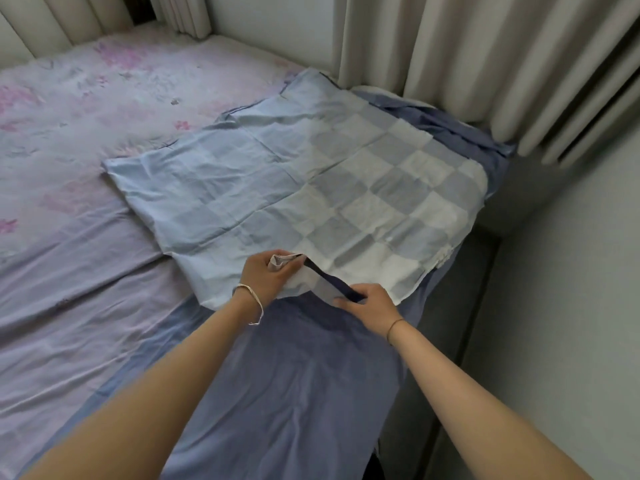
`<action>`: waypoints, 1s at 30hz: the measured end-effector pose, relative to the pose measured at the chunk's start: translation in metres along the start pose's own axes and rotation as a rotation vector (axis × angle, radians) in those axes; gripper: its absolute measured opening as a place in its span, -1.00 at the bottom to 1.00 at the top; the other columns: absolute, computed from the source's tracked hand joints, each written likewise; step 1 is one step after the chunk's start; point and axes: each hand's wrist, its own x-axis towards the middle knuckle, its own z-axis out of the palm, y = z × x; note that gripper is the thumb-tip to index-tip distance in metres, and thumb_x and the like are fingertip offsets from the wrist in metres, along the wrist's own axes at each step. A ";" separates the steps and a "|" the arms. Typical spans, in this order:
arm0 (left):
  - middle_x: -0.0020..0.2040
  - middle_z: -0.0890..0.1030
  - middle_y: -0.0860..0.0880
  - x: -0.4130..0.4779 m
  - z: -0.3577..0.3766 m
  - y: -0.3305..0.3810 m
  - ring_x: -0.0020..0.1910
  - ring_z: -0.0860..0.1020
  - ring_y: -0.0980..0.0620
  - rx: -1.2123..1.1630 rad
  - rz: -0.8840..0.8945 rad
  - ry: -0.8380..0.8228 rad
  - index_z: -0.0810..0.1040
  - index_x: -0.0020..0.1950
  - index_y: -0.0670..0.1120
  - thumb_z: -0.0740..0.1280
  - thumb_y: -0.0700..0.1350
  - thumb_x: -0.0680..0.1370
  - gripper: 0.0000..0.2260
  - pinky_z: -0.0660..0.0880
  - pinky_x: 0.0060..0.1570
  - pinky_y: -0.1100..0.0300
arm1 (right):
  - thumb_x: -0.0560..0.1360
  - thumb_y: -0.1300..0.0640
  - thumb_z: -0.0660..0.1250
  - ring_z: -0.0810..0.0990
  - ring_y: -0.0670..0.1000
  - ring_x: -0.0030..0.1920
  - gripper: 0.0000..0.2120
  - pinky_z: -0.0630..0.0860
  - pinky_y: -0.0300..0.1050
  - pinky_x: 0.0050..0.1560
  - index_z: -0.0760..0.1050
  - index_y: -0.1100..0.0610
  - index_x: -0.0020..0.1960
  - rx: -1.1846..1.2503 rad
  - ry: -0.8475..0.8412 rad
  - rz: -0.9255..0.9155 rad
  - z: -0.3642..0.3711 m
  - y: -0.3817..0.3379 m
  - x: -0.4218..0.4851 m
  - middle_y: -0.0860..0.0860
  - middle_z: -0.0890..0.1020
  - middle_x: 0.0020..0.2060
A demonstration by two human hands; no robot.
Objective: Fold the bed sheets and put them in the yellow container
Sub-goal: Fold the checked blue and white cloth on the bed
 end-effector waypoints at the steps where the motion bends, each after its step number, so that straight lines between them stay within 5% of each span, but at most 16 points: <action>1: -0.34 0.61 0.06 0.009 -0.004 0.006 -0.39 0.51 0.28 0.013 -0.016 0.018 0.64 -0.19 -0.18 0.44 -0.12 0.46 -0.88 0.45 -0.31 0.41 | 0.44 0.05 0.44 0.48 -0.18 -0.31 -0.80 0.39 -0.30 -0.26 0.62 0.19 -0.19 0.026 -0.011 -0.004 -0.007 -0.009 0.007 -0.08 0.59 -0.34; 5: -0.27 0.63 0.06 0.054 -0.023 0.023 -0.27 0.54 0.17 0.018 -0.061 0.129 0.66 -0.20 -0.07 0.40 -0.03 0.48 -0.86 0.45 -0.24 0.37 | 0.41 0.09 0.48 0.56 -0.09 -0.10 -0.79 0.45 -0.30 -0.04 0.51 0.06 -0.01 -0.008 0.002 -0.135 -0.030 -0.040 0.051 -0.02 0.63 -0.13; 8: -0.25 0.63 0.03 0.090 -0.035 0.027 -0.24 0.53 0.11 0.035 -0.107 0.249 0.67 -0.17 -0.12 0.41 -0.02 0.48 -0.83 0.46 -0.22 0.29 | 0.38 0.11 0.50 0.50 -0.21 -0.01 -0.65 0.40 -0.44 0.02 0.35 -0.08 -0.03 -0.088 -0.062 -0.225 -0.033 -0.060 0.090 -0.15 0.52 -0.09; 13: -0.32 0.61 0.00 0.139 -0.047 0.030 -0.29 0.51 0.10 0.014 -0.163 0.383 0.65 -0.24 -0.17 0.42 -0.07 0.47 -0.82 0.43 -0.32 0.42 | 0.38 0.13 0.50 0.45 -0.28 0.05 -0.64 0.32 -0.49 0.05 0.39 -0.06 0.04 -0.131 -0.182 -0.346 -0.029 -0.078 0.161 -0.14 0.49 0.02; 19: -0.24 0.64 -0.04 0.187 -0.062 0.032 -0.24 0.54 0.10 -0.017 -0.230 0.446 0.66 -0.23 -0.14 0.43 -0.04 0.47 -0.82 0.47 -0.13 0.18 | 0.39 0.16 0.49 0.36 -0.37 0.17 -0.63 0.29 -0.50 0.17 0.41 -0.08 0.08 -0.132 -0.333 -0.554 -0.027 -0.114 0.234 -0.20 0.38 0.18; 22: -0.30 0.63 0.01 0.194 -0.065 0.034 -0.30 0.54 0.16 -0.002 -0.212 0.449 0.64 -0.29 -0.09 0.42 -0.04 0.47 -0.82 0.46 -0.19 0.29 | 0.39 0.07 0.49 0.41 -0.29 0.13 -0.71 0.33 -0.46 0.16 0.46 -0.02 0.03 -0.193 -0.412 -0.528 -0.021 -0.123 0.256 -0.15 0.42 0.12; 26: -0.36 0.60 0.07 0.191 -0.072 0.029 -0.35 0.52 0.21 -0.028 -0.221 0.494 0.60 -0.33 -0.05 0.43 -0.04 0.46 -0.81 0.44 -0.25 0.37 | 0.39 -0.03 0.47 0.41 -0.13 -0.26 -0.74 0.33 -0.32 -0.20 0.40 -0.01 -0.29 -0.347 -0.537 -0.384 -0.017 -0.124 0.266 -0.12 0.43 -0.25; 30: -0.26 0.62 0.05 0.189 -0.082 0.029 -0.28 0.54 0.23 -0.066 -0.192 0.484 0.62 -0.23 -0.07 0.38 -0.04 0.50 -0.85 0.43 -0.23 0.48 | 0.47 0.08 0.40 0.28 -0.12 -0.40 -0.66 0.21 -0.20 -0.33 0.34 0.07 -0.39 -0.346 -0.520 -0.351 -0.026 -0.123 0.270 -0.08 0.34 -0.44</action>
